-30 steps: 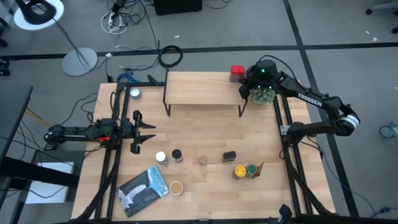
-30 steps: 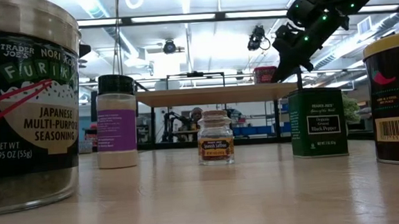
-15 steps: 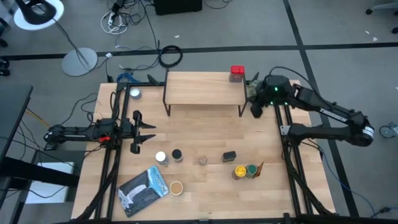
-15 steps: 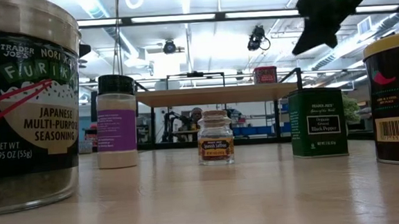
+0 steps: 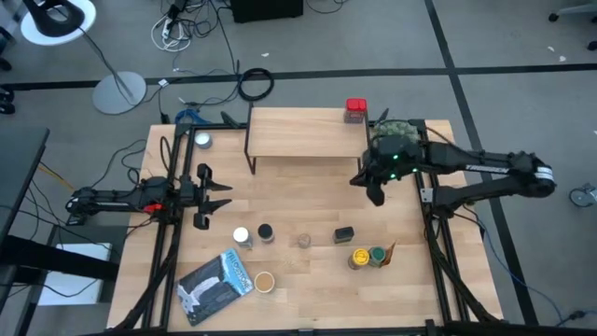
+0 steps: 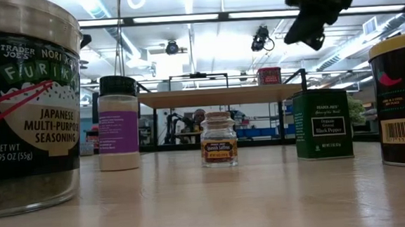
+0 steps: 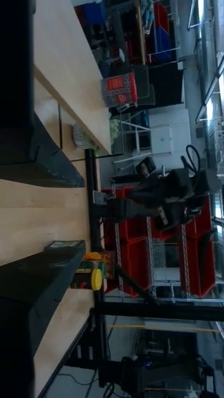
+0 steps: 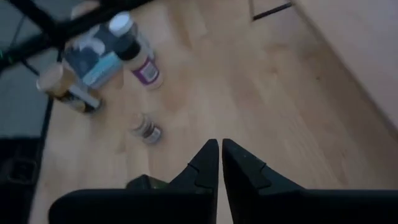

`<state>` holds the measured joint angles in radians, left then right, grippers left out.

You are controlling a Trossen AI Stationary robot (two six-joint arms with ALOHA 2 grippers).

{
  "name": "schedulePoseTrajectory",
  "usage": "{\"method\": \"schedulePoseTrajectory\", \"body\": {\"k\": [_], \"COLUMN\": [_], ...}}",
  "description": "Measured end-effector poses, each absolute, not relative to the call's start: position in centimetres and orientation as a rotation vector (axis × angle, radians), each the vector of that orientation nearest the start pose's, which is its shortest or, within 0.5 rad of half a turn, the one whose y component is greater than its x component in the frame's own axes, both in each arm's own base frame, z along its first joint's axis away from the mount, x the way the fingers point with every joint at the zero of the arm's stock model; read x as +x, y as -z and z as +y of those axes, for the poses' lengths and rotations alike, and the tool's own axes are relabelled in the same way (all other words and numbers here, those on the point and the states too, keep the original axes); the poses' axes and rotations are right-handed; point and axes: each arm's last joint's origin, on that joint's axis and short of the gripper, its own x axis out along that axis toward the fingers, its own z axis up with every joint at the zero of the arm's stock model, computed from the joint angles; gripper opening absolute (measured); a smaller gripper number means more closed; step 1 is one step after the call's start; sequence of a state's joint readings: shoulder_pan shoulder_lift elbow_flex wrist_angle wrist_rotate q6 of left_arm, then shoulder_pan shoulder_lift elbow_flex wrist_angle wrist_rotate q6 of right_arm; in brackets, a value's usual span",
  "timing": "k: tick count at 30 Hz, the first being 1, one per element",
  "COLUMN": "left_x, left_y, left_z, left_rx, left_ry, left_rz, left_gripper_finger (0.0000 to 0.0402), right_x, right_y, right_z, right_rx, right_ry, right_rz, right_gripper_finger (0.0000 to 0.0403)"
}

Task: Shelf spices
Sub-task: Put the green seasoning can on the shelf

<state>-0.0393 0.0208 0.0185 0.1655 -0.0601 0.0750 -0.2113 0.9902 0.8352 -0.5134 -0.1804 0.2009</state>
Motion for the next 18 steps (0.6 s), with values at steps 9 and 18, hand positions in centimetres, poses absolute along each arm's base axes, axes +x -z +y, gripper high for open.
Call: {"method": "schedulePoseTrajectory", "body": {"k": [9,18], "left_x": [9.7,9.7], "left_y": [-18.4,-18.1], "left_z": [-0.2,-0.1], "left_rx": [0.067,0.066], "left_ry": [-0.027,-0.058], "left_rz": [-0.163,-0.128], "left_gripper_finger": [0.017,0.017], "right_x": [23.1,24.4], "right_y": [-25.3,-24.9], "right_z": [-2.9,-1.8], "right_rx": [0.152,0.124], "right_ry": [0.139,0.107], "right_rz": [0.815,0.778], "right_gripper_finger": [0.0017,0.0046]}}
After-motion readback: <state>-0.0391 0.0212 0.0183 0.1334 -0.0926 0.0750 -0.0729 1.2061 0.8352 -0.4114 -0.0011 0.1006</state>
